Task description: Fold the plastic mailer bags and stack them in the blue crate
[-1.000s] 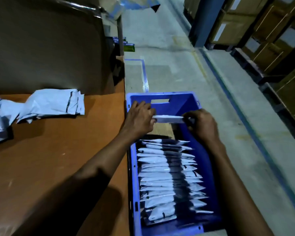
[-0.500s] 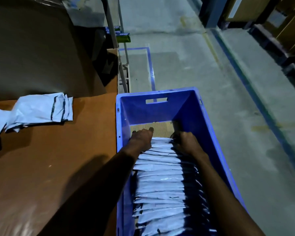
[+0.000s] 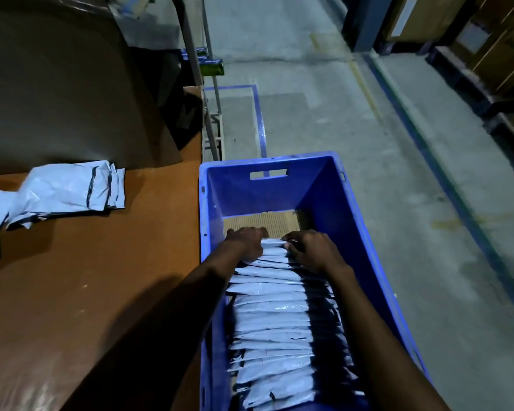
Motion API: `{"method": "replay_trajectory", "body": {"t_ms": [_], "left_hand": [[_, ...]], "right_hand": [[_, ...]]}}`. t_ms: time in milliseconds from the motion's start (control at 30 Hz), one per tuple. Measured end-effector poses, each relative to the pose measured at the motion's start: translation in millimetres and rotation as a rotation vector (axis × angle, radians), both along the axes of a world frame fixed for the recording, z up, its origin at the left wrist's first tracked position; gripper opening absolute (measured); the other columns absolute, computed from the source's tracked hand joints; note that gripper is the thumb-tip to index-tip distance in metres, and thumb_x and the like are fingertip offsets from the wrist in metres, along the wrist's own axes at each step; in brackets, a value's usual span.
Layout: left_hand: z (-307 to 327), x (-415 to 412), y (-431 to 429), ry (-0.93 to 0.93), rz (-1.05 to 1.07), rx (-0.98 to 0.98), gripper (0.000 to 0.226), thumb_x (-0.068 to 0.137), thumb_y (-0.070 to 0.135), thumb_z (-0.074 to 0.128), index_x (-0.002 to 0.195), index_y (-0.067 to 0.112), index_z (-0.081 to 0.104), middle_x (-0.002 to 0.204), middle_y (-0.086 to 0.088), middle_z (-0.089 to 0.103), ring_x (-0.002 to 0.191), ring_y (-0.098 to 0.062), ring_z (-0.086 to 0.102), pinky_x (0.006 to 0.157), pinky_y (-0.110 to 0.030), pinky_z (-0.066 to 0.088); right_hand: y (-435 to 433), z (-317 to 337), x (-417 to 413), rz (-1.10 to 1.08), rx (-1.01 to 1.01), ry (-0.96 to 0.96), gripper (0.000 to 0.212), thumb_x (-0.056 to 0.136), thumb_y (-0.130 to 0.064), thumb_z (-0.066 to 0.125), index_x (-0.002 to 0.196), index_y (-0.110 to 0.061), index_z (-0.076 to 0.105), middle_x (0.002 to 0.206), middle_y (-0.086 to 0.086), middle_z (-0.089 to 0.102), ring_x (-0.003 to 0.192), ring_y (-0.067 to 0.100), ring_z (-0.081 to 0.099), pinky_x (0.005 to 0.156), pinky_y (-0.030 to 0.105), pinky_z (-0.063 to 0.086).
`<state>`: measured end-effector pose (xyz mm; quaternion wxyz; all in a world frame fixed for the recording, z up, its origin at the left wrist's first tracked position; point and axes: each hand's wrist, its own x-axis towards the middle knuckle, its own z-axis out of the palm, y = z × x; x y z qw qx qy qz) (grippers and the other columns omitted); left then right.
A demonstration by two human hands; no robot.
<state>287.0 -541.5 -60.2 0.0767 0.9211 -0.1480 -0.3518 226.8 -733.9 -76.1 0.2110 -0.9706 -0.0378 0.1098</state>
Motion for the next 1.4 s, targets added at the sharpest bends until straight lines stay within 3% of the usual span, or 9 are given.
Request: {"method": "replay_trajectory", "body": {"t_ms": [133, 433, 533, 667, 767, 1033, 1133, 1267, 1400], "left_hand": [[16.2, -5.7, 6.0, 0.003, 0.015, -0.049, 0.061, 0.097, 0.013, 0.049, 0.155, 0.027, 0.04, 0.16, -0.008, 0.042, 0.145, -0.032, 0.04, 0.117, -0.046, 0.033], [93.0, -49.3, 57.7, -0.449, -0.027, -0.393, 0.064, 0.084, 0.002, 0.059, 0.145, 0.023, 0.057, 0.138, -0.007, 0.064, 0.131, -0.03, 0.052, 0.107, -0.037, 0.033], [102.0, -67.4, 91.6, -0.5, 0.039, -0.5, 0.059, 0.085, 0.004, 0.058, 0.141, 0.023, 0.06, 0.136, -0.004, 0.066, 0.131, -0.027, 0.052, 0.109, -0.039, 0.033], [106.6, -91.3, 151.9, -0.523, 0.194, -0.664, 0.046, 0.095, 0.008, 0.058, 0.138, 0.023, 0.063, 0.137, -0.003, 0.064, 0.13, -0.024, 0.053, 0.106, -0.045, 0.046], [108.7, -108.6, 205.1, -0.54, 0.259, -0.675, 0.042, 0.098, 0.008, 0.061, 0.136, 0.026, 0.065, 0.136, 0.001, 0.065, 0.129, -0.02, 0.055, 0.104, -0.042, 0.05], [108.8, -149.6, 338.2, -0.556, 0.497, -0.74, 0.033, 0.105, 0.015, 0.056, 0.13, 0.034, 0.067, 0.134, 0.013, 0.061, 0.124, -0.013, 0.06, 0.099, -0.038, 0.054], [104.2, -149.5, 373.3, -0.591, 0.524, -0.729, 0.033, 0.105, 0.013, 0.055, 0.128, 0.032, 0.068, 0.132, 0.007, 0.062, 0.124, -0.017, 0.059, 0.101, -0.04, 0.054], [96.2, -133.4, 411.8, -0.689, 0.547, -0.702, 0.035, 0.101, 0.007, 0.058, 0.128, 0.027, 0.07, 0.12, 0.004, 0.061, 0.121, -0.016, 0.054, 0.092, -0.026, 0.047], [82.9, -103.2, 436.2, -0.813, 0.543, -0.687, 0.038, 0.095, 0.003, 0.061, 0.125, 0.024, 0.07, 0.12, 0.002, 0.066, 0.12, -0.016, 0.052, 0.097, -0.035, 0.045]], "right_hand": [[5.4, 5.2, -9.0, -0.025, 0.075, -0.035, 0.03, 0.098, -0.038, 0.063, 0.124, -0.029, 0.074, 0.12, 0.003, 0.075, 0.112, 0.028, 0.067, 0.091, 0.04, 0.054], [34.6, 44.1, -29.2, -0.126, 0.248, -0.302, 0.022, 0.1, -0.031, 0.063, 0.118, -0.029, 0.075, 0.114, -0.005, 0.072, 0.108, 0.021, 0.062, 0.089, 0.036, 0.053], [69.4, 61.1, -44.8, -0.167, 0.347, -0.422, 0.019, 0.1, -0.023, 0.069, 0.116, -0.024, 0.078, 0.112, -0.004, 0.074, 0.109, 0.017, 0.063, 0.091, 0.032, 0.05], [133.5, 86.0, -68.2, -0.193, 0.455, -0.51, 0.02, 0.102, -0.031, 0.066, 0.118, -0.025, 0.077, 0.117, -0.01, 0.074, 0.113, 0.009, 0.062, 0.097, 0.028, 0.048], [182.7, 103.4, -81.7, -0.16, 0.472, -0.523, 0.019, 0.104, -0.033, 0.064, 0.119, -0.028, 0.075, 0.118, -0.013, 0.072, 0.114, 0.009, 0.061, 0.095, 0.02, 0.044], [315.2, 115.7, -92.9, -0.065, 0.531, -0.49, 0.02, 0.103, -0.029, 0.065, 0.12, -0.03, 0.075, 0.12, -0.014, 0.069, 0.119, 0.005, 0.059, 0.1, 0.025, 0.048], [361.4, 113.1, -89.2, -0.001, 0.507, -0.431, 0.023, 0.105, -0.033, 0.062, 0.125, -0.032, 0.073, 0.121, -0.016, 0.066, 0.121, 0.004, 0.055, 0.098, 0.025, 0.047], [405.5, 105.4, -76.0, 0.032, 0.489, -0.412, 0.024, 0.106, -0.033, 0.06, 0.126, -0.032, 0.072, 0.123, -0.015, 0.067, 0.12, 0.005, 0.055, 0.097, 0.027, 0.049], [430.9, 96.8, -45.2, 0.023, 0.473, -0.405, 0.024, 0.105, -0.031, 0.062, 0.126, -0.03, 0.073, 0.123, -0.013, 0.067, 0.12, 0.008, 0.057, 0.096, 0.031, 0.05]]}}
